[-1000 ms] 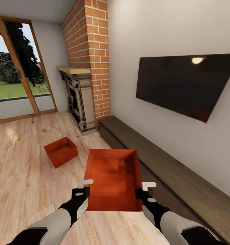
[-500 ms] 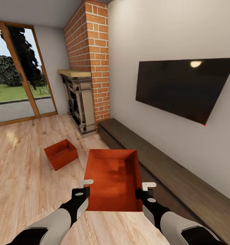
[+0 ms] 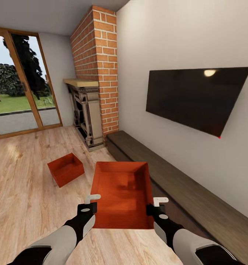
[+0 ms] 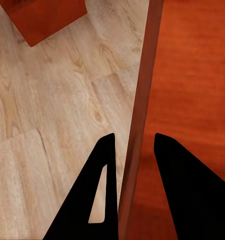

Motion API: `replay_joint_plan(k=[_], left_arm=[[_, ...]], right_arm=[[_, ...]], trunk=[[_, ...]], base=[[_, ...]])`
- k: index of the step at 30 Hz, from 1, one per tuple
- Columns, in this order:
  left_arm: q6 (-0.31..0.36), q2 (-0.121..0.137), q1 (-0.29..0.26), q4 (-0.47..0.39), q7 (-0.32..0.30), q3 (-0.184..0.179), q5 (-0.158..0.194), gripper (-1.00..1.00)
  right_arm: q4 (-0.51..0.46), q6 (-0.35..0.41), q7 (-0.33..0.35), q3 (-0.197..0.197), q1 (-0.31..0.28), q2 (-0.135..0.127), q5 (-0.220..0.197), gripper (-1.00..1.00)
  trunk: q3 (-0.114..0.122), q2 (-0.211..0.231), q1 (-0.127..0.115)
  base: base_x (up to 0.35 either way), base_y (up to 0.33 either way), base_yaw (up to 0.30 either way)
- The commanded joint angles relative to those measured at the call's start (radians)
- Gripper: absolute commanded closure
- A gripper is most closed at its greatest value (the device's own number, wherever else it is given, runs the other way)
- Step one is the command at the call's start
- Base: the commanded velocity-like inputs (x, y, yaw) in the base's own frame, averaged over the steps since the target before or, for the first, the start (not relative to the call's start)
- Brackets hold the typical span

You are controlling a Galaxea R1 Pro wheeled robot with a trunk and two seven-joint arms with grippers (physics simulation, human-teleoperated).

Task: Move the two storage containers from the living room to the garage. In the garage, place one container on the floor and stack the other container on top of it (either order is fine).

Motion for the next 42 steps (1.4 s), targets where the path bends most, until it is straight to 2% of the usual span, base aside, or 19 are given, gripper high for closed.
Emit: replay_joint_plan(k=[1, 35, 42], left_arm=[[-0.001, 0.003, 0.0, -0.001, 0.006, 0.011, -0.013, 1.0], [0.0, 0.005, 0.0, 0.0, 0.006, 0.011, -0.013, 1.0], [0.001, 0.005, 0.0, -0.001, 0.007, 0.011, -0.013, 1.0]], right_arm=[[0.001, -0.006, -0.034, -0.039, -0.001, -0.006, -0.013, 1.0], [0.001, -0.006, -0.034, -0.039, -0.001, -0.006, -0.013, 1.0], [0.001, -0.006, -0.031, -0.039, -0.001, -0.006, -0.013, 1.0]], trunk=[[0.001, -0.001, 0.0], [0.055, -0.001, 0.0], [0.058, -0.001, 0.0]], base=[[0.0, 0.0, 0.0], [0.0, 0.0, 0.0], [0.0, 0.0, 0.0]])
